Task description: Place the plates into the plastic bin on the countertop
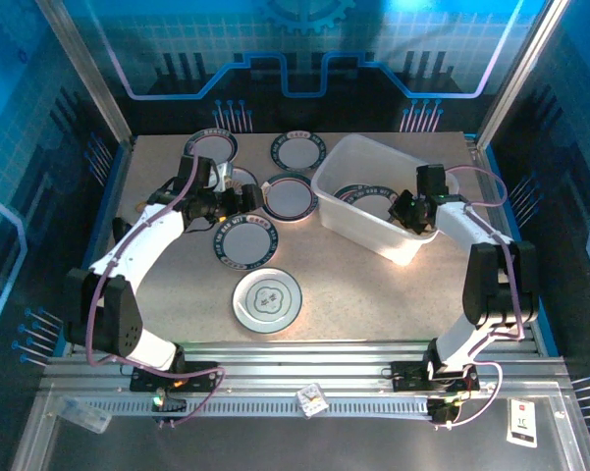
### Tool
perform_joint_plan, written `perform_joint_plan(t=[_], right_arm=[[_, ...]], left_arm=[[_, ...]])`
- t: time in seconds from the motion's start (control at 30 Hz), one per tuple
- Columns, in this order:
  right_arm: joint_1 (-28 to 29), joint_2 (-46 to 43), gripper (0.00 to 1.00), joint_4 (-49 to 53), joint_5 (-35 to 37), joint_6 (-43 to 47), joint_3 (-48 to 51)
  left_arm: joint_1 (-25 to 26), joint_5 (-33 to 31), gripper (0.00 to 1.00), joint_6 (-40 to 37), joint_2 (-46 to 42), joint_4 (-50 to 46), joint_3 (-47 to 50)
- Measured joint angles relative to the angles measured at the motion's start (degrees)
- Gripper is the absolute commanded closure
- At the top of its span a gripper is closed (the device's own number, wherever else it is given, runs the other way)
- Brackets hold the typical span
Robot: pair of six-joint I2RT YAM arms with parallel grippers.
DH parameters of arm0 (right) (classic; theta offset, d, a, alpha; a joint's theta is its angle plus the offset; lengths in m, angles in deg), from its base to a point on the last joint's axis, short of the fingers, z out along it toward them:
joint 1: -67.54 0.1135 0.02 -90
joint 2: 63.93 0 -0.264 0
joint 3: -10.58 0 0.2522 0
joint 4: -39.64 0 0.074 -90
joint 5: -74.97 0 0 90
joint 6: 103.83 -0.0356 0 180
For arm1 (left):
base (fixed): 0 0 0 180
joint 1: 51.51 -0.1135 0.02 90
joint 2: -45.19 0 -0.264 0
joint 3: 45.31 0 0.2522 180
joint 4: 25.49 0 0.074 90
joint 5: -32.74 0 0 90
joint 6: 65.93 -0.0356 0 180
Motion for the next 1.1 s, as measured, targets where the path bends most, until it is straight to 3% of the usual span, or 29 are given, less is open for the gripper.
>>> perform_joint_plan(t=[0.07,0.2,0.4,0.67,1.1], right_arm=[[0.1,0.0,0.57,0.4,1.0,0.3,0.0],[0.4,-0.2,0.44,1.6,2.8,1.1,-0.8],[1.2,-2.4,0.32,3.0,4.3,1.9,-2.4],[2.0,-6.3,0.23,3.9,5.7,2.8,-3.6],[5.8,-13.0,0.23,11.7,7.0,11.9,-13.3]], left_arm=[[0.0,0.0,0.01,0.0,0.0,0.0,0.2],[0.0,-0.2,0.01,0.0,-0.4,0.0,0.4],[0.0,-0.2,0.01,0.0,-1.2,0.0,0.6],[0.1,-0.3,0.01,0.0,-2.4,0.0,1.2],[0.1,-0.9,0.01,0.0,-4.2,-1.7,1.2]])
